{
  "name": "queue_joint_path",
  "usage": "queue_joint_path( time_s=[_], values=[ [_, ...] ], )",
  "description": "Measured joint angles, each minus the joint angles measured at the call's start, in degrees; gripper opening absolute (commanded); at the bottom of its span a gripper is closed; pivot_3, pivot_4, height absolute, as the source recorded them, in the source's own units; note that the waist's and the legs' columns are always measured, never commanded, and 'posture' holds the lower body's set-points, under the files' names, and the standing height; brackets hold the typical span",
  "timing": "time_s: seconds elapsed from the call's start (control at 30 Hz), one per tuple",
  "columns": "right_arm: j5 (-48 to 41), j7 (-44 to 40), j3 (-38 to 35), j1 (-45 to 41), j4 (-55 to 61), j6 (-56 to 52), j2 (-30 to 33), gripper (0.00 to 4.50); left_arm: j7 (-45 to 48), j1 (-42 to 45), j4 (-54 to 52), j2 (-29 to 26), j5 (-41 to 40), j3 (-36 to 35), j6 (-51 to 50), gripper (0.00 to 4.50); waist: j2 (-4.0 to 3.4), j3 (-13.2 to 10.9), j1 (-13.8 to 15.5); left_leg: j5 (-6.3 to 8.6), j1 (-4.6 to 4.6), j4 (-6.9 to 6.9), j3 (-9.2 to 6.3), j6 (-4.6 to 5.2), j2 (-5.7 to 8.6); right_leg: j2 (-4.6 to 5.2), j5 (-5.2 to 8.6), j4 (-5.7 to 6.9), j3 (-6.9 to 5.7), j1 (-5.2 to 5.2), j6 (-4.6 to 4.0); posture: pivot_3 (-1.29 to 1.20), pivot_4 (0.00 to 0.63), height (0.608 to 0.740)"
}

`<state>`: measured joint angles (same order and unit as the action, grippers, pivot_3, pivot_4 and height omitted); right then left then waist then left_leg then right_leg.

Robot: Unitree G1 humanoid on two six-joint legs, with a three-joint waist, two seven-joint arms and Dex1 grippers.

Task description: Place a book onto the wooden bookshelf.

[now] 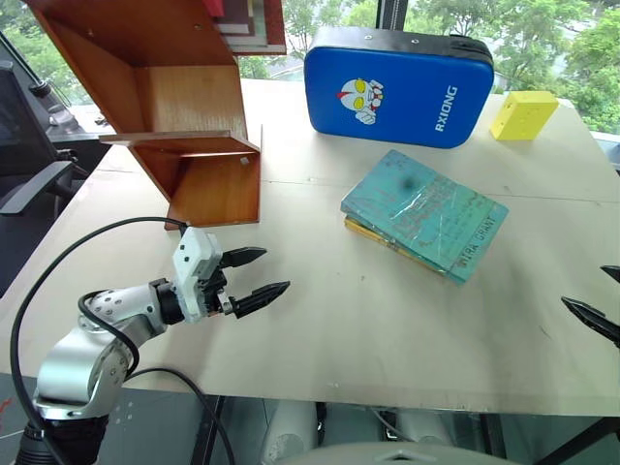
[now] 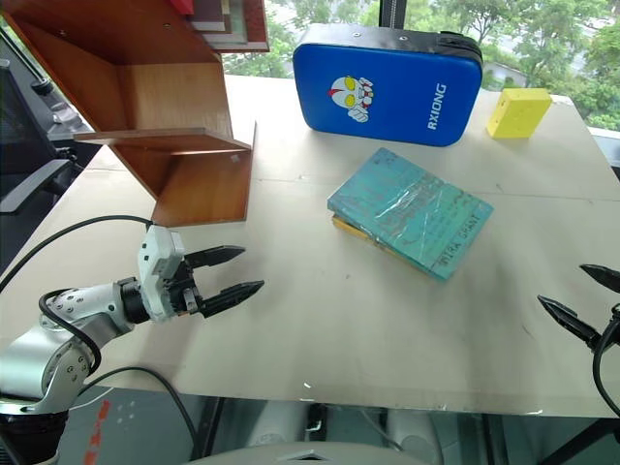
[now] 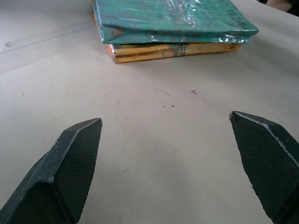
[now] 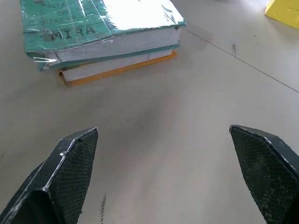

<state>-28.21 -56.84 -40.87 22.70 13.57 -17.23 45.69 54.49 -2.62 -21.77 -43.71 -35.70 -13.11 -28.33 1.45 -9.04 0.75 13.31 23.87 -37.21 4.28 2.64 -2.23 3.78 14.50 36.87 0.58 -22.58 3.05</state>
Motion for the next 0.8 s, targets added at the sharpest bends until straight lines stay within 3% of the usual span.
queue_joint_path(
  time_s=[0.07, 0.17, 0.2, 0.27, 0.33, 0.4, 0.5, 0.63, 0.8],
  values=[
    [0.0, 1.09, 0.86, -1.41, 0.15, -1.36, 0.16, 4.46, 0.09, -0.37, -0.08, -0.01, -0.03, -0.37, 0.12, 4.5, 0.01, 0.0, -0.04, 0.0, -0.02, 0.0, 0.0, 0.0, -0.01, 0.0, 0.0, 0.0, 0.0, 0.02, 0.0, 0.0, 0.15, 0.74],
    [-1.02, 8.8, 9.8, -15.38, 4.59, -11.6, 2.56, 4.46, 0.82, 1.18, -1.4, 0.15, -0.82, -0.31, 0.68, 4.5, -0.06, -0.04, -1.84, -0.01, -0.13, -0.09, 0.17, 0.0, -0.11, 0.19, -0.17, 0.04, 0.06, -0.04, -0.13, 0.0, 0.15, 0.74],
    [-1.43, 10.38, 12.27, -19.23, 5.73, -14.21, 3.73, 3.93, 1.33, 1.86, -2.98, 0.15, -1.37, -0.26, 1.26, 4.5, -0.08, -0.03, -1.77, -0.01, -0.12, -0.09, 0.12, 0.01, -0.1, 0.25, -0.2, 0.05, -0.08, -0.07, -0.16, 0.0, 0.15, 0.74],
    [-0.43, 12.76, 16.23, -25.44, 4.81, -17.13, 5.24, 3.31, 2.08, 1.72, -5.31, 0.16, -2.08, -0.44, 2.18, 4.5, -0.03, 0.0, -1.44, 0.0, -0.1, -0.08, 0.04, -0.01, -0.1, 0.2, -0.17, 0.04, -0.26, -0.05, -0.18, 0.0, 0.15, 0.74],
    [1.64, 14.97, 19.84, -31.58, 1.16, -18.81, 5.94, 2.31, 2.4, 1.12, -6.16, 0.21, -2.35, -0.51, 2.68, 4.5, -0.04, -0.01, -0.9, -0.01, 0.07, 0.0, 0.0, -0.01, 0.0, 0.11, -0.16, 0.01, -0.39, -0.17, -0.17, 0.0, 0.15, 0.74],
    [4.03, 16.05, 23.89, -37.45, -3.71, -19.1, 6.06, 1.25, 2.8, 0.55, -6.65, 0.31, -2.76, -0.58, 2.88, 4.5, -0.09, -0.04, -0.86, -0.01, 0.14, 0.0, 0.05, -0.01, 0.02, 0.11, -0.16, -0.04, -0.37, -0.19, -0.15, 0.0, 0.15, 0.74],
    [12.73, 15.44, 35.48, -52.49, -18.86, -14.97, 5.98, 0.11, 2.84, -1.01, -8.25, 1.0, -3.72, -1.17, 3.63, 4.5, -0.13, -0.09, -1.49, 0.0, 0.15, -0.04, 0.14, 0.01, 0.05, 0.07, -0.16, -0.11, -0.28, -0.2, -0.14, 0.0, 0.15, 0.74],
    [22.98, 13.42, 46.16, -66.25, -39.61, -5.46, 2.17, 0.11, 2.3, -2.28, -9.14, 1.71, -3.87, -1.4, 3.92, 4.5, -0.13, -0.1, -1.67, -0.01, 0.09, -0.05, 0.19, 0.01, 0.03, -0.11, -0.16, -0.09, -0.22, -0.19, -0.13, 0.0, 0.15, 0.74],
    [27.74, 6.36, 51.8, -70.15, -51.19, 0.66, -0.21, 0.11, 0.08, -5.46, -10.89, 2.85, -3.86, -2.18, 4.04, 4.5, -0.16, -0.14, -1.24, -0.01, 0.17, -0.03, 0.07, 0.0, -0.03, -0.11, -0.29, -0.05, -0.26, -0.2, 0.09, 0.0, 0.15, 0.74]
  ],
)
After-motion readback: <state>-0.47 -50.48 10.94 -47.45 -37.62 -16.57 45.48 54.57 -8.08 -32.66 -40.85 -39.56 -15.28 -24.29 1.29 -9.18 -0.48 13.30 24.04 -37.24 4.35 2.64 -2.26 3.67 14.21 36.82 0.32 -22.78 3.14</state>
